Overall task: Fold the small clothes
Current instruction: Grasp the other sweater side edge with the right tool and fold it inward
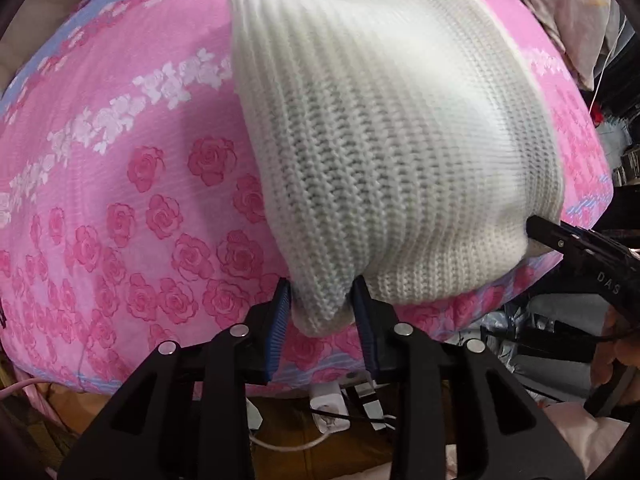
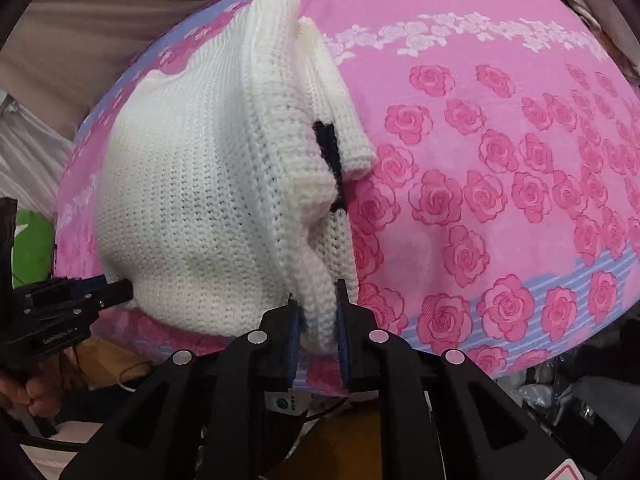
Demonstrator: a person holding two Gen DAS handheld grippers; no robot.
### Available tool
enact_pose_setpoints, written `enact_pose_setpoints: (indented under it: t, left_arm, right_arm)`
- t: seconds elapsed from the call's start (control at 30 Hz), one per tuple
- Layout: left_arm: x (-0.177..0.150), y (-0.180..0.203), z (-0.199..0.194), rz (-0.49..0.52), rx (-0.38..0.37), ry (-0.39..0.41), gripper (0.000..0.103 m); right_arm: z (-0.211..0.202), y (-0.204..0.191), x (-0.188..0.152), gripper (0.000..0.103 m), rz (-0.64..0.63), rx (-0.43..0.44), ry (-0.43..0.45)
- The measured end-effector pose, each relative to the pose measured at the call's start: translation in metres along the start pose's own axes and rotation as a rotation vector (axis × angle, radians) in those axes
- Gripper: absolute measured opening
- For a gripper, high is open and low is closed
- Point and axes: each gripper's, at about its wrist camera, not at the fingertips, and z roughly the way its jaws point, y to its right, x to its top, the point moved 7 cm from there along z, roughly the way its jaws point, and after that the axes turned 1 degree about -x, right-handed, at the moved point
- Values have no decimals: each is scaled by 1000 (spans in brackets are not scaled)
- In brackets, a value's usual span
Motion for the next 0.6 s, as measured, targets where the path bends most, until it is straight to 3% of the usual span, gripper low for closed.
enact_pose_setpoints:
  t: [0.07,0.13,0.2,0.33,0.37,0.4,0.43,0.5,0.53,0.6]
  left_arm:
    - [6,-2,-27,-8,33,84,54]
    - [15,-5,-46,-14,64,160,64]
    - [30,-10,-59,-57,72,213,73]
    - [65,-16,-43,-129,61,212,74]
    - [71,-15,-36,-137,71,202,74]
    - [78,-13,-28,-131,82,195,74]
    - [81,-11,-23,-127,106,182,74]
    - [83,-11,-21,-124,105,183,74]
    - [85,-11,-22,-129,109,190,74]
    - [85,-11,-21,-136,109,193,74]
  right_arm:
    - [-29,-6,15,29,1,-18,71]
    - [-54,-15,33,32,-28,-18,145]
    - [-62,-23,52,54,-52,-22,185]
    - [-22,-39,86,57,-108,-36,150]
    - [-3,-38,92,44,-101,-48,121]
    - [10,-38,96,14,-90,-39,97]
    - [14,-41,102,14,-68,-15,82]
    - [-11,-54,113,14,-79,18,178]
    - [-26,-61,118,14,-111,7,234]
    - [-27,-61,121,14,-138,-23,258]
